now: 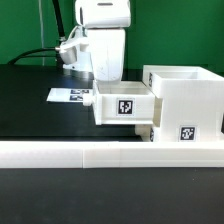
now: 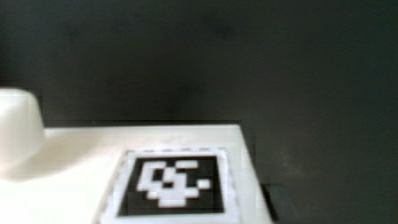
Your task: Assemble drawer
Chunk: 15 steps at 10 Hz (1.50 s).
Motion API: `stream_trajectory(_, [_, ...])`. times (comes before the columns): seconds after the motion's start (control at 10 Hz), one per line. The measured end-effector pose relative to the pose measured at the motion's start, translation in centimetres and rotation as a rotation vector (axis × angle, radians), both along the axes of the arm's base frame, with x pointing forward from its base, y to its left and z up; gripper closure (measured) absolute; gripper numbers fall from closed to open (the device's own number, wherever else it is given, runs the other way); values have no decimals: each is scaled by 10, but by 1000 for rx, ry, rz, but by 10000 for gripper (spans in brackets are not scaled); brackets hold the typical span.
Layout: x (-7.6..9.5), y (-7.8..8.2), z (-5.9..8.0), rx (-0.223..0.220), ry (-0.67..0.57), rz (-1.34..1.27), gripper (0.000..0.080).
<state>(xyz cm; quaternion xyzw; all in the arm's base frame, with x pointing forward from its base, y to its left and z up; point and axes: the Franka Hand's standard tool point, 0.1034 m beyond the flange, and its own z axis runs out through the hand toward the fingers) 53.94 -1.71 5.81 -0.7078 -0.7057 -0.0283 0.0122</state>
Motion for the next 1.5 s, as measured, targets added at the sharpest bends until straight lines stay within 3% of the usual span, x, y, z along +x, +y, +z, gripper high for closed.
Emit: stream_trajectory(1.5, [0, 3, -4, 2, 28, 5, 755])
